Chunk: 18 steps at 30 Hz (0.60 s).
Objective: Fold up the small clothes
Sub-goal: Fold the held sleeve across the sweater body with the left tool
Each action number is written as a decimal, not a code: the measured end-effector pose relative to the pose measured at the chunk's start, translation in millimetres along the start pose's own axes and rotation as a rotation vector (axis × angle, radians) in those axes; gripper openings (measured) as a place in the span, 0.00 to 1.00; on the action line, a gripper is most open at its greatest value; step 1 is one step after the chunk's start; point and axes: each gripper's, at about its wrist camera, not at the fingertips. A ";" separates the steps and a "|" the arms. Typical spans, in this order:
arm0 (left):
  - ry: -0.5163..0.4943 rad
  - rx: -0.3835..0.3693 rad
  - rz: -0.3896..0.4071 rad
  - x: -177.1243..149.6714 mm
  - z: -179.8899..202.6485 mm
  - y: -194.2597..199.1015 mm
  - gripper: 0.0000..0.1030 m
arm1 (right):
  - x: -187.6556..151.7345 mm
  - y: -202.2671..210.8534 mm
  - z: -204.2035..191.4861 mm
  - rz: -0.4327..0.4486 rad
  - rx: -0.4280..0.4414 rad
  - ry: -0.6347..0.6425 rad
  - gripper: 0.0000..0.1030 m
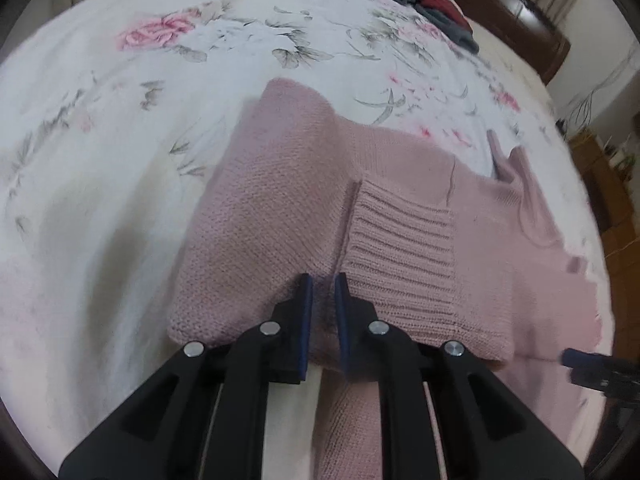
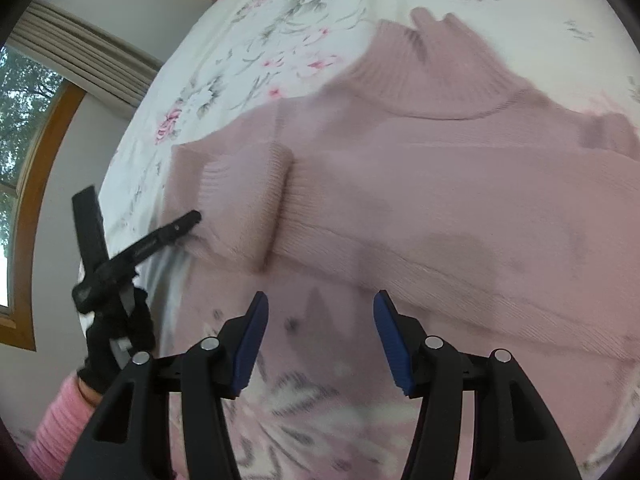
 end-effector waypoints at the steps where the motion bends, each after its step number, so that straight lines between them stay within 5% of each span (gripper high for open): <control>1: 0.014 -0.014 0.006 0.3 -1.7 2.8 0.11 | 2.9 -3.9 -4.1 -0.005 0.003 0.002 0.54; 11: -0.032 0.020 0.106 -1.4 -6.9 56.6 0.22 | 33.6 -69.9 -45.9 -0.097 0.067 -0.030 0.57; 13: -0.045 0.033 0.103 0.8 -4.9 58.3 0.24 | 33.7 -85.2 -44.9 -0.132 0.084 -0.059 0.48; 15: -0.050 0.030 0.105 0.5 -4.6 60.8 0.24 | 33.1 -87.0 -45.9 -0.125 0.079 -0.036 0.22; 18: -0.057 0.029 0.112 1.0 -1.7 64.0 0.26 | 31.4 -68.4 -42.1 -0.096 0.109 -0.015 0.14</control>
Point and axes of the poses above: each gripper's, at about its wrist camera, not at the fingertips, and y roughly against the way its jaws point, z to its right, x to its top, and after that the axes turned 9 degrees about -y, right-handed
